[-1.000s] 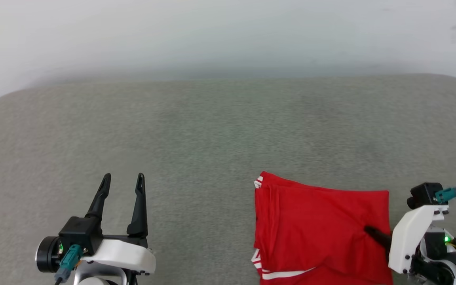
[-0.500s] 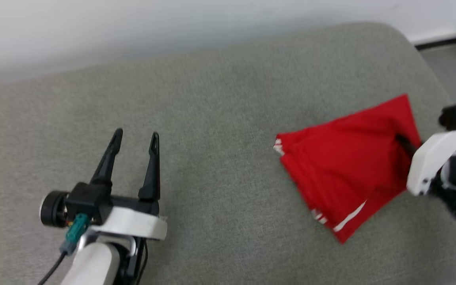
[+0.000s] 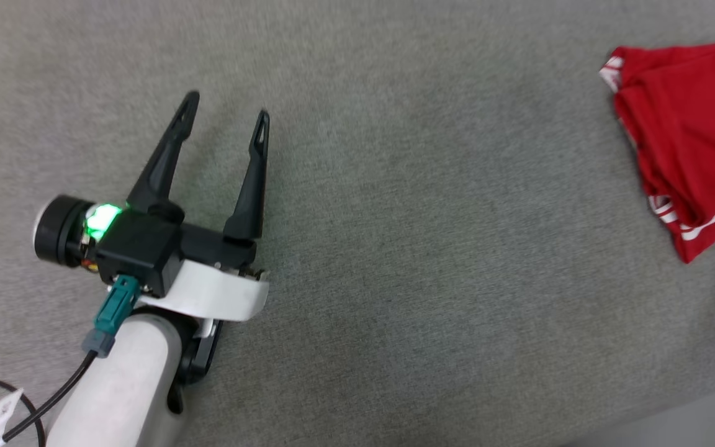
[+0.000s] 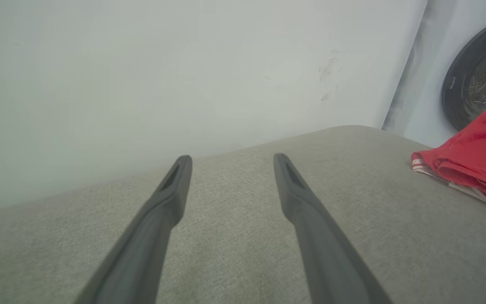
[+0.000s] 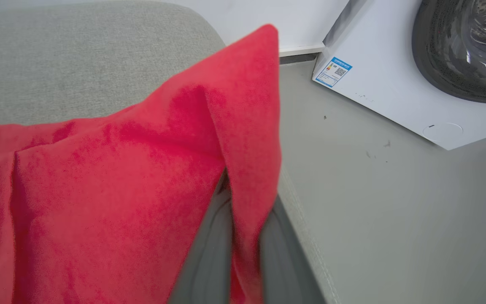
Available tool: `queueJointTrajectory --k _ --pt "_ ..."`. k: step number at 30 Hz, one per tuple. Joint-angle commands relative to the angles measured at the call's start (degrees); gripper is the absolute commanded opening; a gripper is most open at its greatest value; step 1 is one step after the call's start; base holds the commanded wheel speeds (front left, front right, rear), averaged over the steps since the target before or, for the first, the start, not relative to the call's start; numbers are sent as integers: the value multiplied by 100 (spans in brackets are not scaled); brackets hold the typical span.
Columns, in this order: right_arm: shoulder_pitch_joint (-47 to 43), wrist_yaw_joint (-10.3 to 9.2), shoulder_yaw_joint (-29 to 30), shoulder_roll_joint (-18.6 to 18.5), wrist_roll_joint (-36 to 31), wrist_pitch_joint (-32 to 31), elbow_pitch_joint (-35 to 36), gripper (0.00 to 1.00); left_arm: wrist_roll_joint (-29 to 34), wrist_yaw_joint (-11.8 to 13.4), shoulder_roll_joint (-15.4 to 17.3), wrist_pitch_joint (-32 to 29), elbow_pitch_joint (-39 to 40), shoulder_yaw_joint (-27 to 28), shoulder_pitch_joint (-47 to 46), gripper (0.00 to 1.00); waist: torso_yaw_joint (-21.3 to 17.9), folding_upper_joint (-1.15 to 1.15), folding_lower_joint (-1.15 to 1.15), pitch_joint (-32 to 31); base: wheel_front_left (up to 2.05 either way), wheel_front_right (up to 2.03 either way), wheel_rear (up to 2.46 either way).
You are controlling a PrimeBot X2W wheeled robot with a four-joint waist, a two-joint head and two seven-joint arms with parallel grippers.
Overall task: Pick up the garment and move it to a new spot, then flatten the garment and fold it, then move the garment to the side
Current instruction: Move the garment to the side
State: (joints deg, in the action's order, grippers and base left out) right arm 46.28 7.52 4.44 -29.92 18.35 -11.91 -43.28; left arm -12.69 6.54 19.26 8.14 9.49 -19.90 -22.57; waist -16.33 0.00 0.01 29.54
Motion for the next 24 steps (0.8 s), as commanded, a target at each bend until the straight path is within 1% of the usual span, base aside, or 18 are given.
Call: queueJointTrajectory --k 1,6,7,8,9,10,14,17,20,24 --pt "148 -7 93 66 -93 107 -177 0 50 -47 27 -56 75 -32 -166 100 -20 0 -1 387 0 0 0" --pt "436 -7 558 268 -566 624 -878 0 147 -119 26 -223 207 -187 -406 100 -35 0 -1 623 0 0 0" --pt "477 -7 651 281 -661 778 -1002 11 148 -129 20 -236 208 -212 -427 100 -37 0 -1 639 0 0 0" --pt "514 -7 754 301 -774 929 -1128 36 146 -136 14 -257 215 -231 -452 100 -41 0 -1 650 0 0 0" --pt "531 -7 834 317 -919 1068 -1232 49 144 -134 14 -270 214 -245 -471 100 -43 0 -1 653 0 0 0" --pt "562 -7 912 336 -1040 1239 -1301 100 141 -134 15 -279 210 -254 -482 100 -46 0 -1 652 0 0 0" --pt "639 -7 1128 363 -1552 1761 -1504 100 83 -140 53 -230 129 -225 -413 100 -98 0 -1 545 0 0 0" --pt "569 -7 1211 462 -1812 2109 -1531 100 12 -98 28 -134 17 -195 -277 100 -154 0 -1 336 0 0 0" --pt "447 -7 1206 556 -1971 2327 -1477 100 -94 -58 -26 -10 -126 -179 -116 100 -174 0 -1 50 0 0 0" --pt "154 -7 1055 798 -2016 2483 -1322 100 -273 34 -104 168 -353 -105 212 100 -195 0 -1 -451 0 0 0"
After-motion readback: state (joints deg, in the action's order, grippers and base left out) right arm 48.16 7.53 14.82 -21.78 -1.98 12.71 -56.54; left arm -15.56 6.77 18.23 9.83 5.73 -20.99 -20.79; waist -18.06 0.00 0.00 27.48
